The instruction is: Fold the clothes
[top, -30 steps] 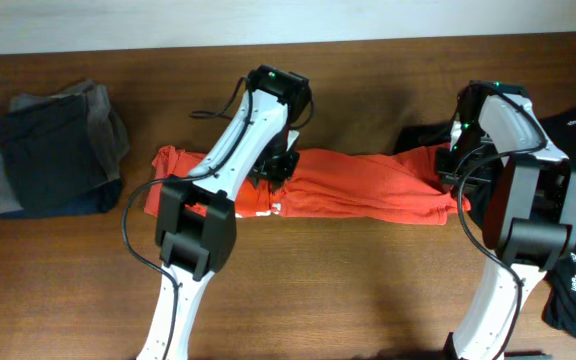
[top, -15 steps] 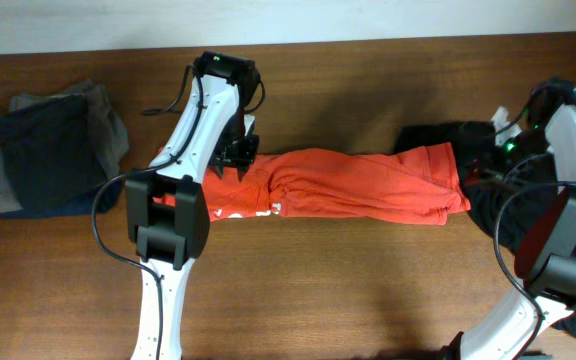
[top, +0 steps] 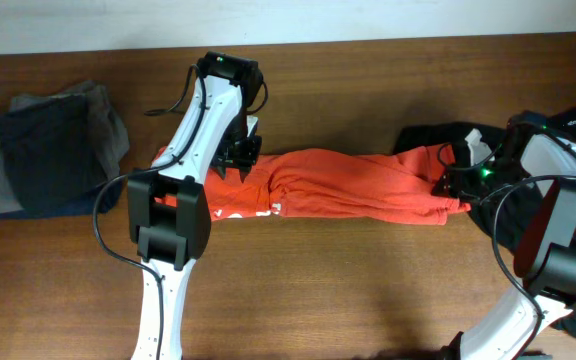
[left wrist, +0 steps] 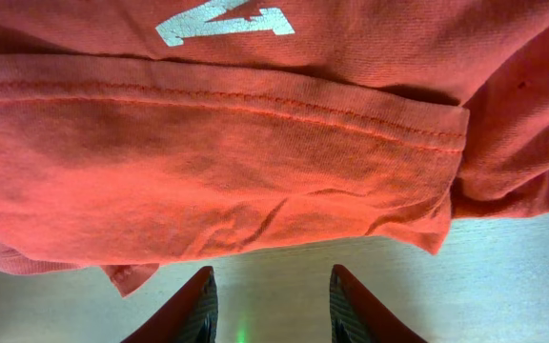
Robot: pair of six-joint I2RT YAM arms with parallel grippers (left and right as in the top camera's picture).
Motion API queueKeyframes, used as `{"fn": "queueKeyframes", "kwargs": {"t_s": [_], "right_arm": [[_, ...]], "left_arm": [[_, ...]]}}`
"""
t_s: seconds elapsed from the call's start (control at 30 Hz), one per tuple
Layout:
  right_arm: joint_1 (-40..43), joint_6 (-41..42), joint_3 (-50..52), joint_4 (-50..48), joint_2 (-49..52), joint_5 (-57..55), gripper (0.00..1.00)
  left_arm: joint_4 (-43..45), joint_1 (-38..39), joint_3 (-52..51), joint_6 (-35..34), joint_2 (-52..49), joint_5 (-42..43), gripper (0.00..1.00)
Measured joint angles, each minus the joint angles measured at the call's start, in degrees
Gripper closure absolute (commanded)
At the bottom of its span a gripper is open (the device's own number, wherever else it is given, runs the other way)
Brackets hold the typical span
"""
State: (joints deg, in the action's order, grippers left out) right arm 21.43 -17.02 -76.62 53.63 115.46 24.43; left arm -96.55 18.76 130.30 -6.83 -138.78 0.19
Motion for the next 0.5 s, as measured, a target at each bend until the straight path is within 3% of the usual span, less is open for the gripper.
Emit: {"fn": "queueKeyframes", "kwargs": {"t_s": [0.17, 0.27, 0.3, 0.5], "right_arm": [[-2.56, -0.17, 0.0, -2.25, 0.0, 0.57, 0.3], [-5.03, -0.07, 0.02, -3.54, 0.0, 0.44, 0.42], [-5.53, -0.26, 0.02, -3.63, 0.0, 0.33, 0.52], [-7.08, -0.5, 0.02, -3.08, 0.0, -1.64, 0.63]], "left_arm": [[0.0, 0.0, 0.0, 0.02, 0.0, 0.0, 0.61], [0.02, 0.0, 0.0, 0.2, 0.0, 0.0, 0.61], [0.0, 0.0, 0.0, 0.2, 0.0, 0.0, 0.62], [0.0, 0.0, 0.0, 0.22, 0.0, 0.0, 0.62]]}}
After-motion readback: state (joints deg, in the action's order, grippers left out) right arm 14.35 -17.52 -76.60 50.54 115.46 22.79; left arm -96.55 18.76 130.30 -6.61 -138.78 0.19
